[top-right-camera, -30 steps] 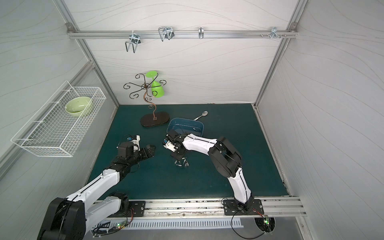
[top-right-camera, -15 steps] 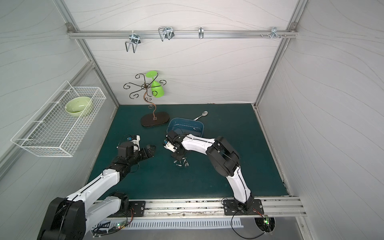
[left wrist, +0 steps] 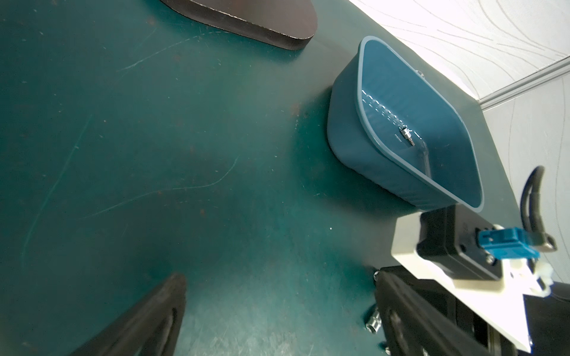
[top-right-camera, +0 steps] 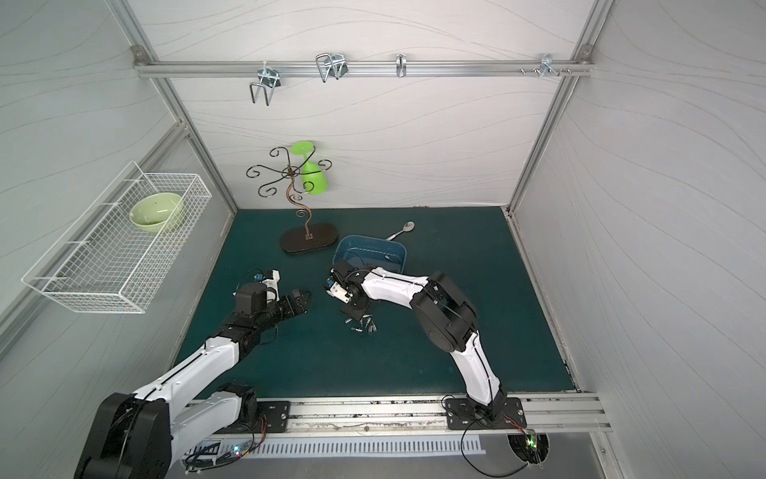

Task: Put the bit on the desktop into the storage box
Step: Pick up the screwdriver bit from the center of the board.

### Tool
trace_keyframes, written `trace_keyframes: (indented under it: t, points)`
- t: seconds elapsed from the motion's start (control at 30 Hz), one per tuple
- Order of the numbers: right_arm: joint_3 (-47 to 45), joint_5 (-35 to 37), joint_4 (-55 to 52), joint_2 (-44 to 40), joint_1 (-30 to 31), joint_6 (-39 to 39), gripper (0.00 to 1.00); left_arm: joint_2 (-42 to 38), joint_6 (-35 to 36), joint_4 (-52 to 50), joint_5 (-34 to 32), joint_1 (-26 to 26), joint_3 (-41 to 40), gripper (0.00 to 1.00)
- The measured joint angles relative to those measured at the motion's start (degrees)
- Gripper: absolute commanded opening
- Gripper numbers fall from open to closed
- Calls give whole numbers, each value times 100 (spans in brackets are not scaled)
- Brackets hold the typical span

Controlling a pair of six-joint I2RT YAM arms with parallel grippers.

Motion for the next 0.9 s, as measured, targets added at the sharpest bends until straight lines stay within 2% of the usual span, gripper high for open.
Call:
trace_keyframes:
  t: [0.37,0.53,0.9]
  points:
    - [-2,26,11,-35,-2,59,6,0,2,0,2,0,0,99]
    - [-26,-98,50,-334,-133,236,6,0,2,0,2,0,0,99]
    - [-129,-363,734,-1121,-1134,929,6,0,2,0,31,0,0,99]
